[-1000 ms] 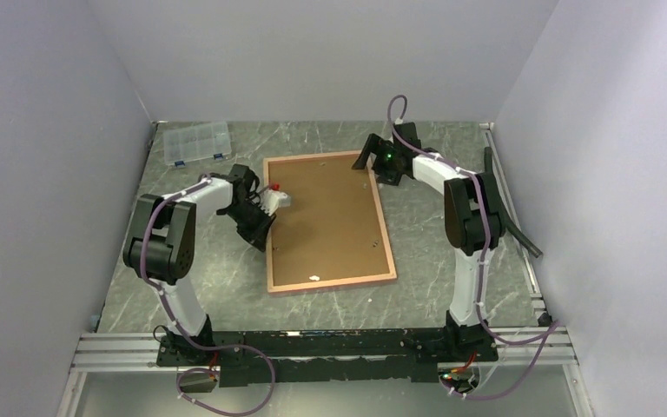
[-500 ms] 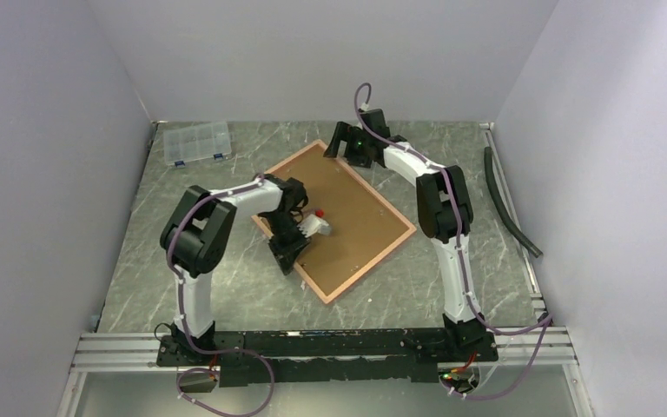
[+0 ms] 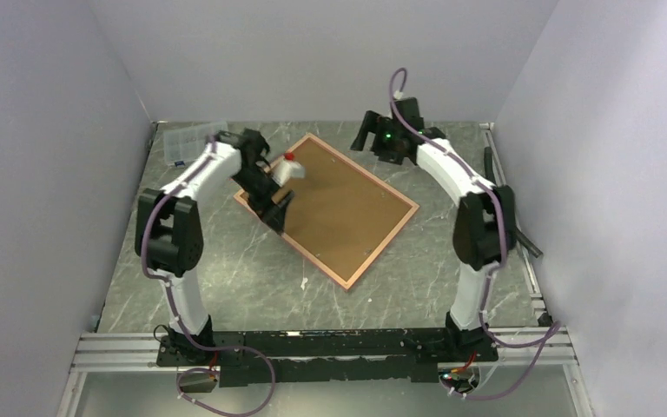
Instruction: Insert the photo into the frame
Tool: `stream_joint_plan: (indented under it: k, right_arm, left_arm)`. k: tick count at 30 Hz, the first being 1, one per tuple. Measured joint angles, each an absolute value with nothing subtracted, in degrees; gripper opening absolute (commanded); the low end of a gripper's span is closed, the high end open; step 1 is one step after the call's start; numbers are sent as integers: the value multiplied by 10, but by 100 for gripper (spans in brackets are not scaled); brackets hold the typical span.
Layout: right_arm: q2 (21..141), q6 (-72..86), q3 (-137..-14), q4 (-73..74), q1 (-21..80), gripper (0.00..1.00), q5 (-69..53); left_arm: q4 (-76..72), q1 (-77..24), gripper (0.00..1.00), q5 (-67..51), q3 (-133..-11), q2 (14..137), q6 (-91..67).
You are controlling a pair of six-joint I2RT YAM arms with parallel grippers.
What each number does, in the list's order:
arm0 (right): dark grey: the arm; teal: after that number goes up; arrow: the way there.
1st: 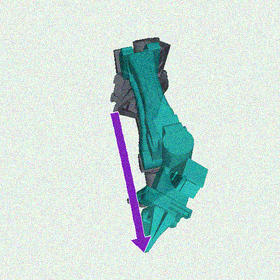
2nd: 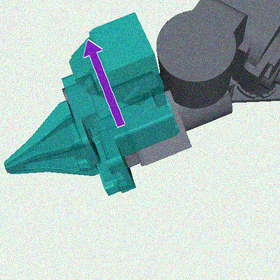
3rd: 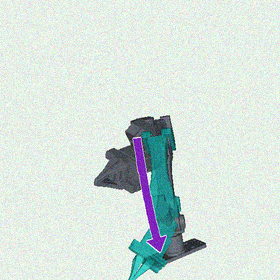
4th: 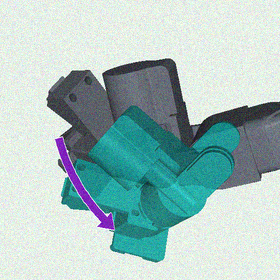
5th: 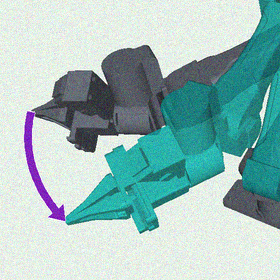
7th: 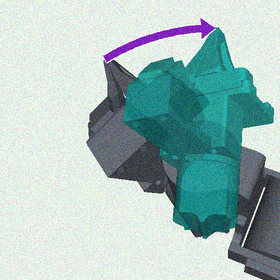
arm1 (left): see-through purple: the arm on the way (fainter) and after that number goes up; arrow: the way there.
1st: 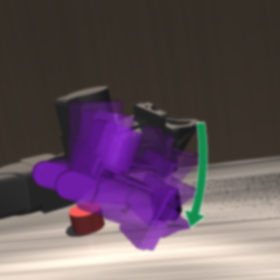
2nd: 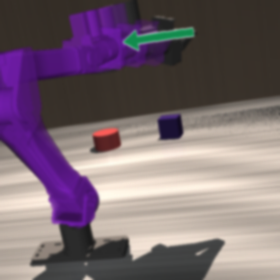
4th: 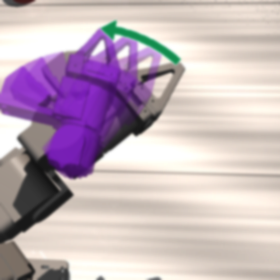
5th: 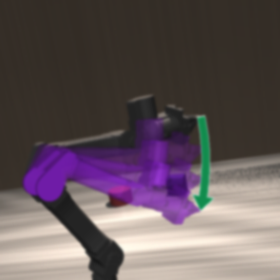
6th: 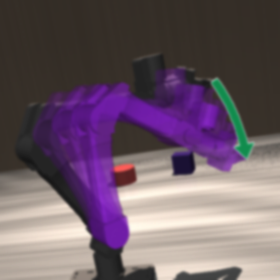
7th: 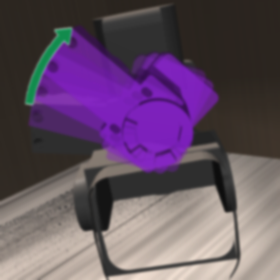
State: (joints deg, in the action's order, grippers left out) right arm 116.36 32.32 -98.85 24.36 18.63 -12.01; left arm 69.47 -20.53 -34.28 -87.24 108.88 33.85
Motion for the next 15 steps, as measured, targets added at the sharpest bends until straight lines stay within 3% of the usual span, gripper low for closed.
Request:
stream_joint_plan:
  k: [7,15]
  right_arm:
    - [912,349,-767,250,177,100,-49]
    - [761,399,-545,274,180,100,-55]
  left_arm:
    - [702,-66,89,-335,-1063,1120,320]
    - [597,1,67,-307,-1204,1279,250]
